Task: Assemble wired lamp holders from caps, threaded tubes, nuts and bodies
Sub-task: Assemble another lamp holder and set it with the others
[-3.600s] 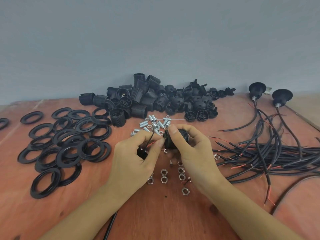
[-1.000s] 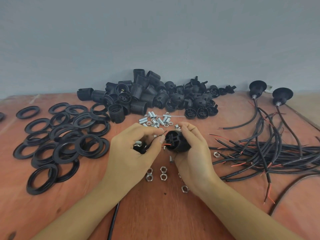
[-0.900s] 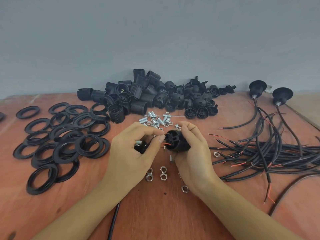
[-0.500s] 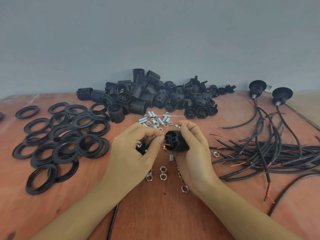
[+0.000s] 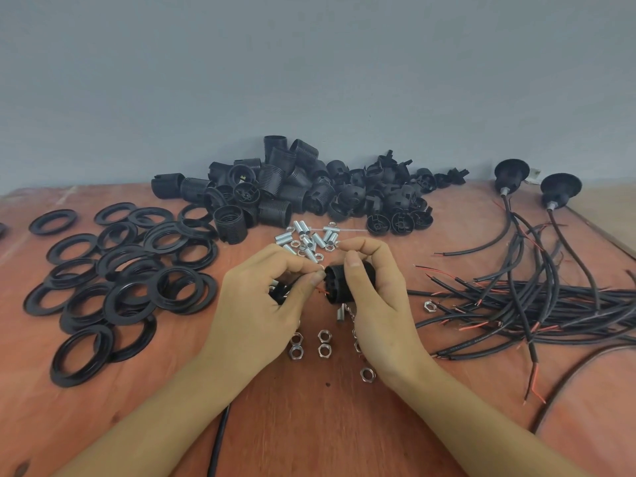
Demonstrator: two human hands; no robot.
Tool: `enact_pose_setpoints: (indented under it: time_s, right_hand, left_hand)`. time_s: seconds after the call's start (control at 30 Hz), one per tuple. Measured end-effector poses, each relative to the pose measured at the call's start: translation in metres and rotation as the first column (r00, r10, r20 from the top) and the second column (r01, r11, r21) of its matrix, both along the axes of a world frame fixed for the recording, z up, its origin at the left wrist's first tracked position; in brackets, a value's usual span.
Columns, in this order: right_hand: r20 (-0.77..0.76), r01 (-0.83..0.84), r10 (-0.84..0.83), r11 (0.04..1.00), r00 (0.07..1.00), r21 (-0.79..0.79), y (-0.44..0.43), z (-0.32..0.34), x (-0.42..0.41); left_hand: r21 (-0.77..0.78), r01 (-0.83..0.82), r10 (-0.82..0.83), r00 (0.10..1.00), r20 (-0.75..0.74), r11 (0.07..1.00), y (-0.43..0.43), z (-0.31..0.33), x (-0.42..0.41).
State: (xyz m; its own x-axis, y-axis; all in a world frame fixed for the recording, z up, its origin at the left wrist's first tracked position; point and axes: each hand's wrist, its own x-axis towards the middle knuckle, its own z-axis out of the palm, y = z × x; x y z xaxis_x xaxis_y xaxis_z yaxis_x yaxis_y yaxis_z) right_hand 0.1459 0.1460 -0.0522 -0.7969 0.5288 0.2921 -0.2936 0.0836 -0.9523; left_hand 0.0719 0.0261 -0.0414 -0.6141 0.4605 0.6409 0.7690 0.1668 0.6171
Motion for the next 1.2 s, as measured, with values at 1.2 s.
enact_pose_setpoints:
  time_s: [1.2]
  right_hand:
    - [-0.12,-0.028,0.024,0.999,0.993,-0.036,0.0019,0.0019,-0.0013]
  left_hand:
    - [0.181,0.032,-0.091,0.94,0.329,0.983,0.0032,-0.0015,0.0096]
